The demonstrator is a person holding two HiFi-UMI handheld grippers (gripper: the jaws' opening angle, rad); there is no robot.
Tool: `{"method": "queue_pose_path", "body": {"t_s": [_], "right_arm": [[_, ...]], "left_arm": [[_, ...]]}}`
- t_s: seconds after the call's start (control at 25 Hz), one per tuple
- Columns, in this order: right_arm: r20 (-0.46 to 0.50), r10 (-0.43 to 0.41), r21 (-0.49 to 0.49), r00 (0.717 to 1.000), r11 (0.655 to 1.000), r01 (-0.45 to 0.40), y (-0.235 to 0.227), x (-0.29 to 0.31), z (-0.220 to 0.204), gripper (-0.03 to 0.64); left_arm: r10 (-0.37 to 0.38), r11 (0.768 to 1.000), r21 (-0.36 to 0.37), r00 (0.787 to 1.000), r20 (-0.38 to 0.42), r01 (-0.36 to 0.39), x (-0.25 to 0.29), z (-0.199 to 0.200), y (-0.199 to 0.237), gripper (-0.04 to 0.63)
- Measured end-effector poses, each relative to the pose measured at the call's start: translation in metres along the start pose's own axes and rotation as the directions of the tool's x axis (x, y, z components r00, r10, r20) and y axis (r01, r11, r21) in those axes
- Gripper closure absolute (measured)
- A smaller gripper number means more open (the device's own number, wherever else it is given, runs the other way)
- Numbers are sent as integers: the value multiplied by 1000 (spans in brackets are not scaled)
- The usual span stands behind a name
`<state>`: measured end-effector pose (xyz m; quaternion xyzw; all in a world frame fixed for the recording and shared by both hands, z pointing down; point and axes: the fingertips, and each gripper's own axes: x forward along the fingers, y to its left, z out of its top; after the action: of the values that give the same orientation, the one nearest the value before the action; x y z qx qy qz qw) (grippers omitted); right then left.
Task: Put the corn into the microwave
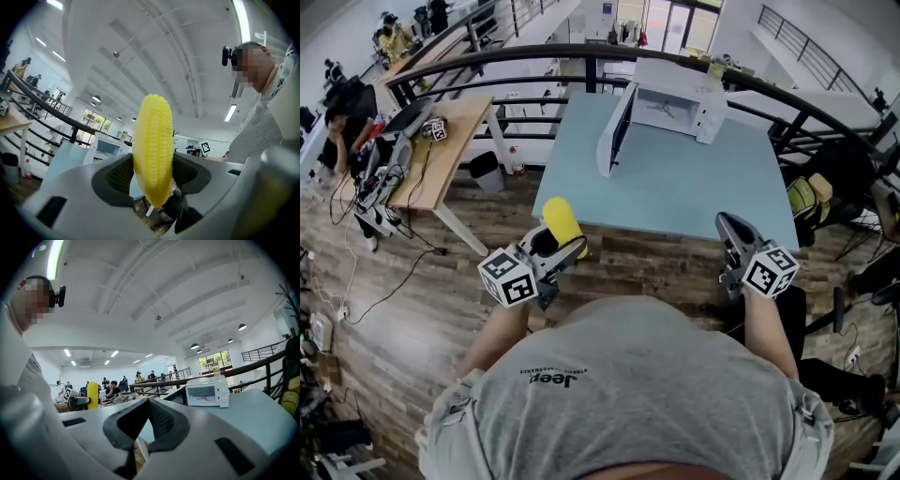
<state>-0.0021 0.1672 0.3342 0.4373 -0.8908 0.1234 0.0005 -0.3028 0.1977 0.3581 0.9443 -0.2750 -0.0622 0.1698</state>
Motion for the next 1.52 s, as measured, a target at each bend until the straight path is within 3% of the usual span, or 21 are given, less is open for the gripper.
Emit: {"method": "queue_pose_path", "body": {"t_s": [0.24, 0.44, 0.72, 0.96, 1.2, 1.52], "right_arm": [[12, 54, 30, 998, 998, -54, -87, -1, 2, 598], [9, 128, 45, 992, 991, -128, -175, -4, 19, 598], [-6, 180, 48, 984, 983, -180, -273, -13, 30, 598], [-4, 222, 35, 975, 974, -222, -313, -6, 41, 598], [-16, 249, 33, 968, 968, -248, -324, 17, 48, 598], [-55, 204, 25, 977, 979, -203, -324, 80, 48, 598]], "left_arm": [[53, 998, 34, 998, -13, -53, 80, -8, -6, 341], [85, 996, -25, 996, 16, -85, 178, -12, -19, 339], [94, 995, -15, 996, -9, -94, 293, -15, -38, 341], [101, 994, -27, 994, -32, -102, 346, -19, -36, 339], [104, 994, -25, 993, -63, -106, 368, -21, -22, 340], [34, 999, -21, 997, -74, -36, 374, -15, 41, 341]]}}
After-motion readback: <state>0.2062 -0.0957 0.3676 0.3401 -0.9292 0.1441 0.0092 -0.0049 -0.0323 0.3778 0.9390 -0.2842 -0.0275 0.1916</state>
